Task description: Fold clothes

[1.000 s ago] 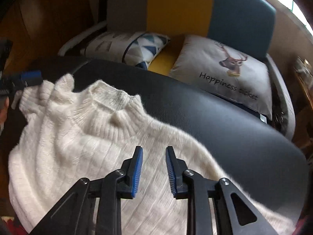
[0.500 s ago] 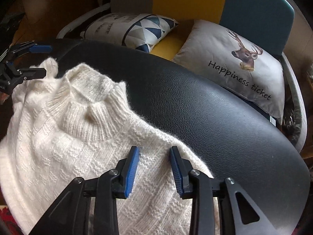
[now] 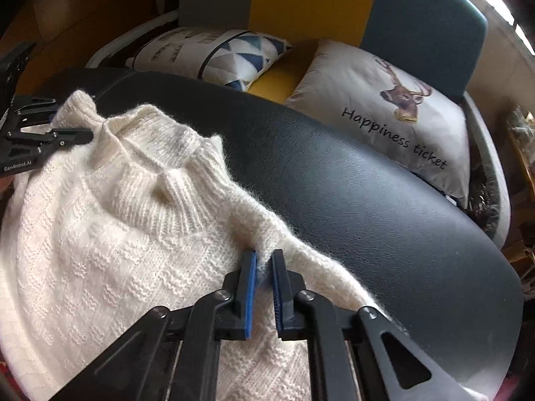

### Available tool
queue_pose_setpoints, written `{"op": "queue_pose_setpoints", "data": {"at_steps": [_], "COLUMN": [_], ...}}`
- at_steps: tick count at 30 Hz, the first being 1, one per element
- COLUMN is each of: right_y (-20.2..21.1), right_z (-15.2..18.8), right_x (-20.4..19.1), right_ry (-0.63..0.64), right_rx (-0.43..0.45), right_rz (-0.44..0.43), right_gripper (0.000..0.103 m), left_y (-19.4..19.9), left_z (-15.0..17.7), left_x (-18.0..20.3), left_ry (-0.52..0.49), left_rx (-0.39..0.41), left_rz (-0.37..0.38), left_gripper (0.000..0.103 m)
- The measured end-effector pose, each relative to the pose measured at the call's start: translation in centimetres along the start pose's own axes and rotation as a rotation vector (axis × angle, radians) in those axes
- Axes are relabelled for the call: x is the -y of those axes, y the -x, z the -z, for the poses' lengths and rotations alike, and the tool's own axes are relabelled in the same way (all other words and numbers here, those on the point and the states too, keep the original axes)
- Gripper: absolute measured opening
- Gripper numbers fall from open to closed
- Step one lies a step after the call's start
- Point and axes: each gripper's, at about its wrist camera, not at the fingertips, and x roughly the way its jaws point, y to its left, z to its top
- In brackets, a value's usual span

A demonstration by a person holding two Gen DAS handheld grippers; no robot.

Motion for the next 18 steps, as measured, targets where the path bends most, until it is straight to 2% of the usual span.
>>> {"op": "queue_pose_setpoints", "data": {"at_steps": [4, 8, 13, 18], "right_y": [0.1, -0.8, -2.5, -3.5], "right_z": [-0.5, -1.7, -2.8, -3.2], "right_x": [1.4, 2.9, 4.8, 6.0], "right_ry": [-0.068, -0.121, -0.18, -0.215], "right_rx": [0.061, 0.097, 0.123, 0.152], "right_rz": [0.05, 0.088, 0.104, 0.108], "right_gripper": [0.007, 0.007, 0.007, 0.007], "left_y": [-0.5, -2.0, -3.4, -4.1], "left_z": [-1.0, -2.0, -2.2, -2.1], "left_x": [-0.1, -0.5, -1.7, -2.6], "left_ry": [0.063, 0.15, 0.254, 0.308], "left_rx": [0.028, 0.049, 0.074, 0.081], "left_rz": [-0.09, -0.185, -0.257, -0.28], "left_gripper": [0.025, 0.033, 0.043, 0.052]}}
